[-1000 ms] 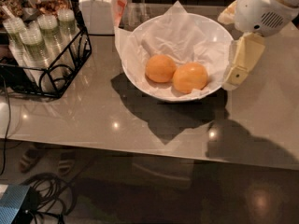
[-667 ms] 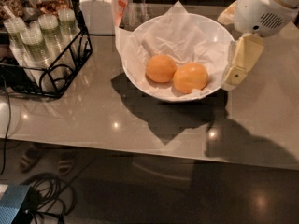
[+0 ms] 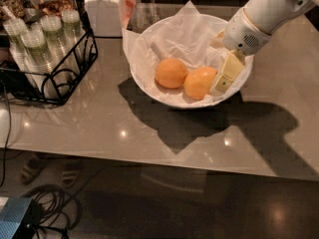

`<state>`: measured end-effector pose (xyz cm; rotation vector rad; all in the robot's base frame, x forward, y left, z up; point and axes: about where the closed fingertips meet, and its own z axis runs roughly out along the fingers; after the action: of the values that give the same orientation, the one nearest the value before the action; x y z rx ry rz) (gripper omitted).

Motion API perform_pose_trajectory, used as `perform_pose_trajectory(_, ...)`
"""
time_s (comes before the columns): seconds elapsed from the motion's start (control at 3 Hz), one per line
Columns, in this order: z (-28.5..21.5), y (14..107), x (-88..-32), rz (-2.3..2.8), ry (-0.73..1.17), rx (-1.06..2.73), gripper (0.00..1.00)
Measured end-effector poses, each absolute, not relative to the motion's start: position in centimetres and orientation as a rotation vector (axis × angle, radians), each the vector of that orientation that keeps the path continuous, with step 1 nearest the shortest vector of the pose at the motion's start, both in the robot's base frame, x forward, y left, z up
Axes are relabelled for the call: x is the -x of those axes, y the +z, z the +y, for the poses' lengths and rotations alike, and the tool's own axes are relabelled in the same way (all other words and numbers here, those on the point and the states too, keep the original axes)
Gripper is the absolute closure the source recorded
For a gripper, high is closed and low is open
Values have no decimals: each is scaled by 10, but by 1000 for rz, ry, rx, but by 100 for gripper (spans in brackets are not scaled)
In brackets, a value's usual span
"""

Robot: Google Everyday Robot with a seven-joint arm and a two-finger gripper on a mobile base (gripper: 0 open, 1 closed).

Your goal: Pick orange from white bowl

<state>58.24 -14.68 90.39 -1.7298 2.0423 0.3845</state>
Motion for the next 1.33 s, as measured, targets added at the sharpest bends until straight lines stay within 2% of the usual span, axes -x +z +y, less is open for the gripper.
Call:
perform_pose_trajectory(0.33,-147,904,-582,2042,385,1730,0)
perform_pose_trajectory(1.0,-147,904,-583,2042,385,1730,40)
perform_pose_trajectory(1.33,-146,903,-583,2043,388,1729,26)
